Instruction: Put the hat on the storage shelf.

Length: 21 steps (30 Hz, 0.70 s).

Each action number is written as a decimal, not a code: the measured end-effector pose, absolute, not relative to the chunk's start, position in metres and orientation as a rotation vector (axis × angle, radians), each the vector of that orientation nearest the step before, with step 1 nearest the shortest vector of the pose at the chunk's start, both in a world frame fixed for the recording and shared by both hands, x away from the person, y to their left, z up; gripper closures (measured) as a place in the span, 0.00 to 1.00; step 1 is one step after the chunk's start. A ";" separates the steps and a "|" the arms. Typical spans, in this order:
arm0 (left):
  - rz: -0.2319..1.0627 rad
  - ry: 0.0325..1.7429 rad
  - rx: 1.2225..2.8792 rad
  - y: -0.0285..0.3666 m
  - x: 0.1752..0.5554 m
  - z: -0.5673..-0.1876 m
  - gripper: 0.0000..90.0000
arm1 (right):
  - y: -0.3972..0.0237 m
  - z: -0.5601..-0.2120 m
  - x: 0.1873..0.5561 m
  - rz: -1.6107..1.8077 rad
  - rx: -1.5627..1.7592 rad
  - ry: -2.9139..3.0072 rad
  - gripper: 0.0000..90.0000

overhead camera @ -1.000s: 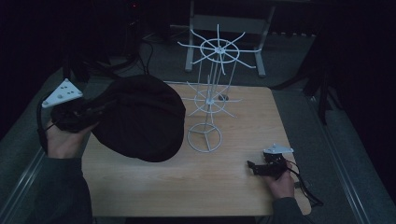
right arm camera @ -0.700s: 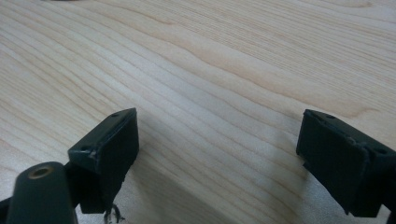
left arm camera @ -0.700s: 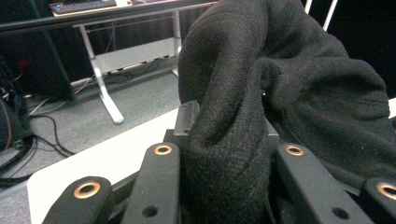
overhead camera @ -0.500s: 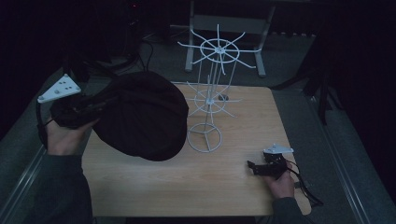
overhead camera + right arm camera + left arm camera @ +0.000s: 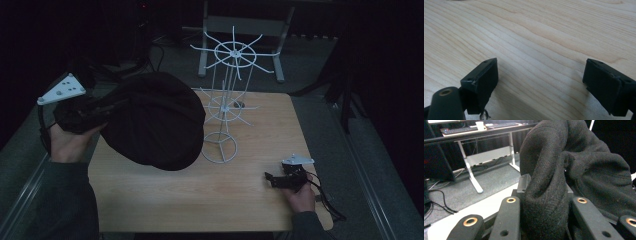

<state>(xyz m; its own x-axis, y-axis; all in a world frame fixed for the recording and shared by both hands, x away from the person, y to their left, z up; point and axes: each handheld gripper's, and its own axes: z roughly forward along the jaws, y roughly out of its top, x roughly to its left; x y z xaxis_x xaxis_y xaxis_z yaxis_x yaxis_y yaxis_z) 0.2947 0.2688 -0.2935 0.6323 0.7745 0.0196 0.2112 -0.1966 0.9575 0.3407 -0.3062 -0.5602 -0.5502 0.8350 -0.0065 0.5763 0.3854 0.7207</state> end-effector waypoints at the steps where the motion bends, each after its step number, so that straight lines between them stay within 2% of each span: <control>1: 0.623 0.802 1.731 0.269 0.295 -0.293 0.80 | -0.306 -0.560 0.341 0.966 1.226 2.281 0.14; 21: 0.591 0.745 1.697 0.269 0.292 -0.283 0.80 | -0.306 -0.560 0.341 0.964 1.225 2.282 0.14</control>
